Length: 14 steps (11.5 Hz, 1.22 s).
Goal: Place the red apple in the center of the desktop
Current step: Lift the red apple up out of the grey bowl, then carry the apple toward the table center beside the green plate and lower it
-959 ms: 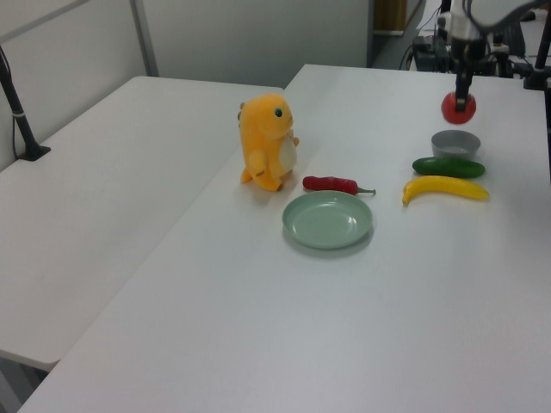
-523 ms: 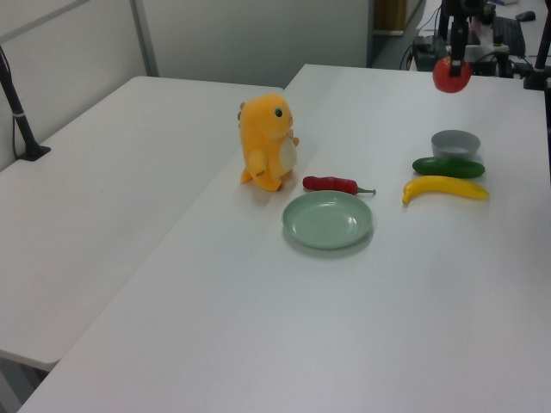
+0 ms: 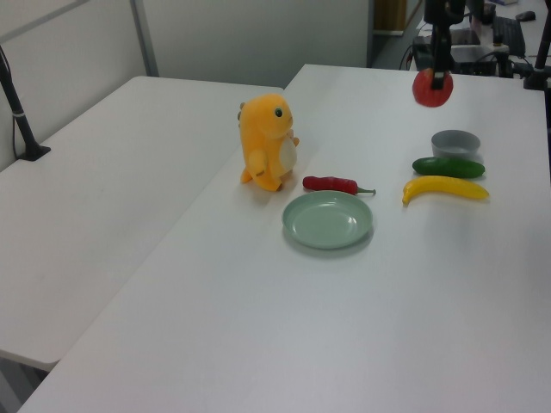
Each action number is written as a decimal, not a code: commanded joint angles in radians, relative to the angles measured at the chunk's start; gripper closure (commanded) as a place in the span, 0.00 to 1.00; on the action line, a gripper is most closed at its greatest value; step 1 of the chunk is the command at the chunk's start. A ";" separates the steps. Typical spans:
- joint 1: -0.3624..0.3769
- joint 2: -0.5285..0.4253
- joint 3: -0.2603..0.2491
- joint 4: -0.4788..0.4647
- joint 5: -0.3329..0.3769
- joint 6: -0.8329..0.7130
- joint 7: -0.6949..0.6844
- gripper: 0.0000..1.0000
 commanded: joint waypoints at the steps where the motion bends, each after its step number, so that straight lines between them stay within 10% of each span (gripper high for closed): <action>1: 0.005 0.026 0.121 0.012 0.021 -0.008 0.104 0.83; 4: 0.025 0.068 0.215 -0.037 0.031 0.110 0.237 0.82; 14: 0.094 0.172 0.246 -0.331 0.014 0.601 0.281 0.81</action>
